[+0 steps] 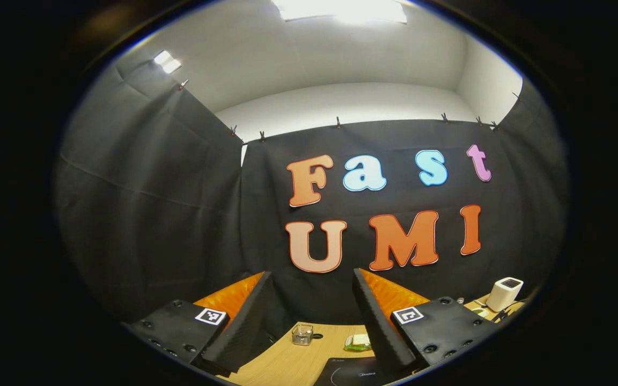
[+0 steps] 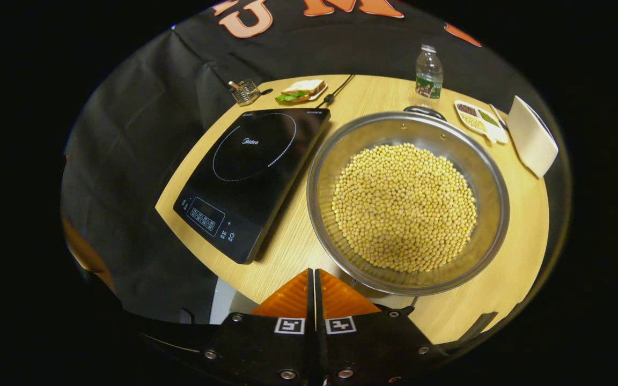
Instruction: First push the handle of the pot to place it horizontally, then grasp the pot with both hands and set it on the induction cooktop.
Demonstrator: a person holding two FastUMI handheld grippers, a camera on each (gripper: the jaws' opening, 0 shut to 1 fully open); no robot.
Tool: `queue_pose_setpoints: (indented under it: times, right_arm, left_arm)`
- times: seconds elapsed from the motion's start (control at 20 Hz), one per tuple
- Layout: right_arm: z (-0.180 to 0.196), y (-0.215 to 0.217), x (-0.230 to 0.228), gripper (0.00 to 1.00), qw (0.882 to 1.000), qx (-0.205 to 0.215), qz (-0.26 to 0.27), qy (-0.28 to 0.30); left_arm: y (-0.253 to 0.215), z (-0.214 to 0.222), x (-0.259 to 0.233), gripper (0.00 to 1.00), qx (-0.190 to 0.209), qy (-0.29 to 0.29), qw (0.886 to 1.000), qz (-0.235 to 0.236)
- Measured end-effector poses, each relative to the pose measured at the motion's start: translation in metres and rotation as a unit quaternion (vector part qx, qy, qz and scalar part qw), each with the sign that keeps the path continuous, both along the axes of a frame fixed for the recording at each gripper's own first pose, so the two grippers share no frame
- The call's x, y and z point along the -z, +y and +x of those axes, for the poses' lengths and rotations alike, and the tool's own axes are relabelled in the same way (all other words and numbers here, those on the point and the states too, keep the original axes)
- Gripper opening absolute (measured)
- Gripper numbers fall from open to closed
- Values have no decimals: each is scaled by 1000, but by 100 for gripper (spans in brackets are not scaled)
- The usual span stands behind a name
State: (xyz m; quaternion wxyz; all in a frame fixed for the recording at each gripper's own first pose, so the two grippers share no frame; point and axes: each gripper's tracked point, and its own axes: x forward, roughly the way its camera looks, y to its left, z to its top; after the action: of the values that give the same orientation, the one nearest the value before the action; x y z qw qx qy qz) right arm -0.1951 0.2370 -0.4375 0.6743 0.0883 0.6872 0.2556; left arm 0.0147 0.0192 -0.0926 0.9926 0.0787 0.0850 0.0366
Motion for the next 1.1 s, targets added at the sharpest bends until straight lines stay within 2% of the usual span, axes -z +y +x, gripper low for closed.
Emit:
queue_pose_setpoints:
  times: [0.35, 0.55, 1.1]
  right_arm:
    - [-6, 0, 14, 0, 999, 17, -4, 46]
    - [-6, -4, 22, 0, 997, 43, 1, 69]
    - [-9, -36, 25, 0, 995, 72, -5, 70]
  left_arm:
    - [3, -3, 8, 96, -5, 13, 1000, -8]
    - [5, -5, 15, 96, -7, 22, 1000, -10]
    - [-15, -5, 12, 97, 10, 18, 1000, -8]
